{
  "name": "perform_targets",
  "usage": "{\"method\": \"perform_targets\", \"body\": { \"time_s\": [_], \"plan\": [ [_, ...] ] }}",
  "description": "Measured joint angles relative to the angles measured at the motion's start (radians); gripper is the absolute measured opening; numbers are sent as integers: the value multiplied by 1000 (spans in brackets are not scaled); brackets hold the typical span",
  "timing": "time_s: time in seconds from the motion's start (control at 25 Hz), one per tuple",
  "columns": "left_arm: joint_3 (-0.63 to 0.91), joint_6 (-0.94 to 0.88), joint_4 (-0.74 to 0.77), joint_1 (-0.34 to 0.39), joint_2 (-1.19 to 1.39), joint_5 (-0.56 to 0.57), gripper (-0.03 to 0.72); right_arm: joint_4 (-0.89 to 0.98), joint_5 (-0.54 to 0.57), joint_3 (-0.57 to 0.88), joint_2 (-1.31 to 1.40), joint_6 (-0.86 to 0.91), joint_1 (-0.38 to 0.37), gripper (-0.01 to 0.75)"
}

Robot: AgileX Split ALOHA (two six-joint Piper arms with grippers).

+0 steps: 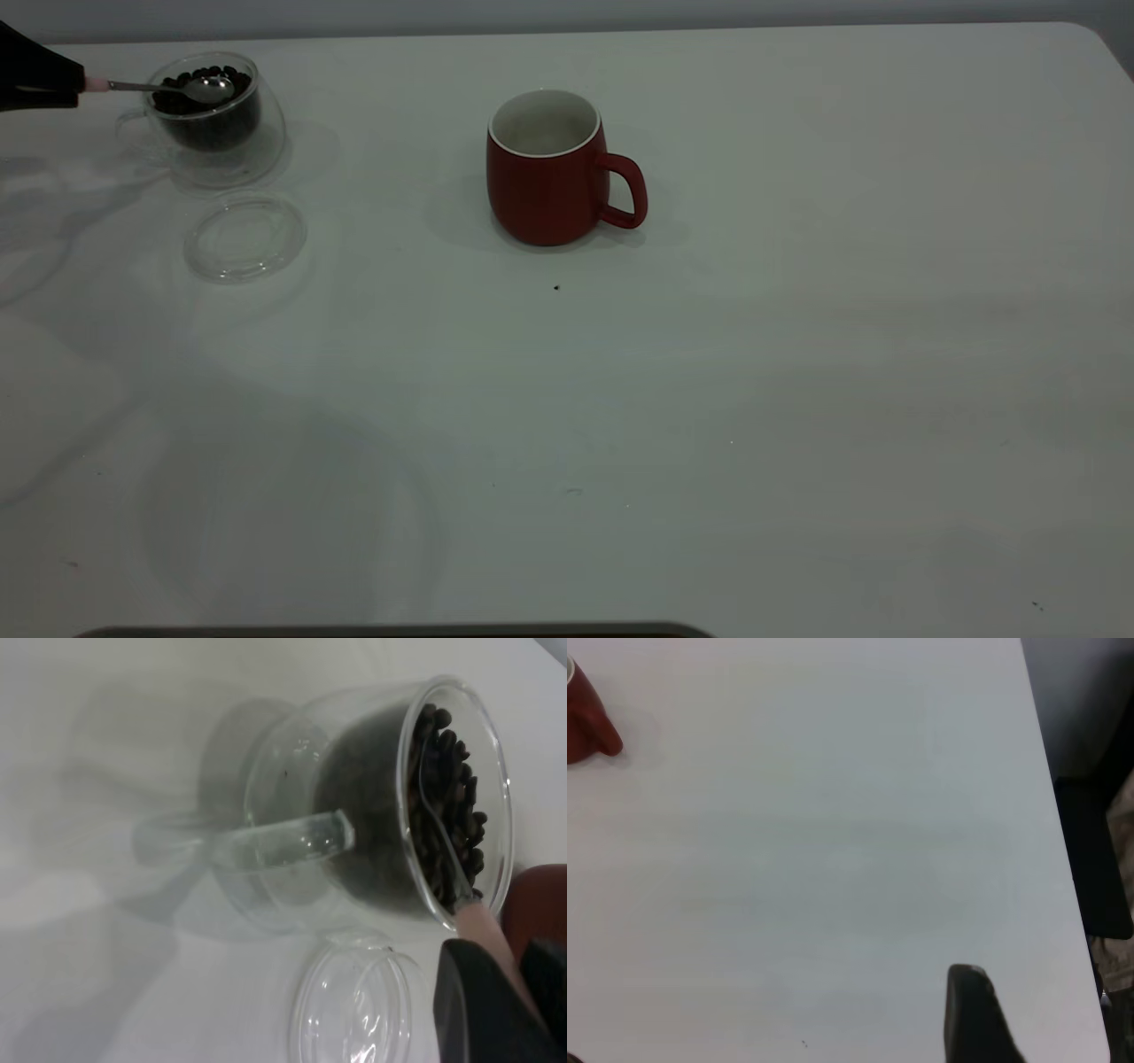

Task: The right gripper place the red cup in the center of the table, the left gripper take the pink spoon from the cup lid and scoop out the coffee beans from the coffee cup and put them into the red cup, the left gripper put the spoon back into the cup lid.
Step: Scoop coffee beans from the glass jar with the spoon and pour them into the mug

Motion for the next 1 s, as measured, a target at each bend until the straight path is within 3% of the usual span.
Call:
{"method": "perform_targets", "body": {
  "time_s": [0.64, 1.0],
  "plan": [
    [-1, -104, -5, 1, 35, 65, 119, 0, 0, 0, 0, 0, 0, 434],
    [-1, -107, -59, 45, 36, 110, 119, 0, 0, 0, 0, 0, 0, 434]
  ]
}}
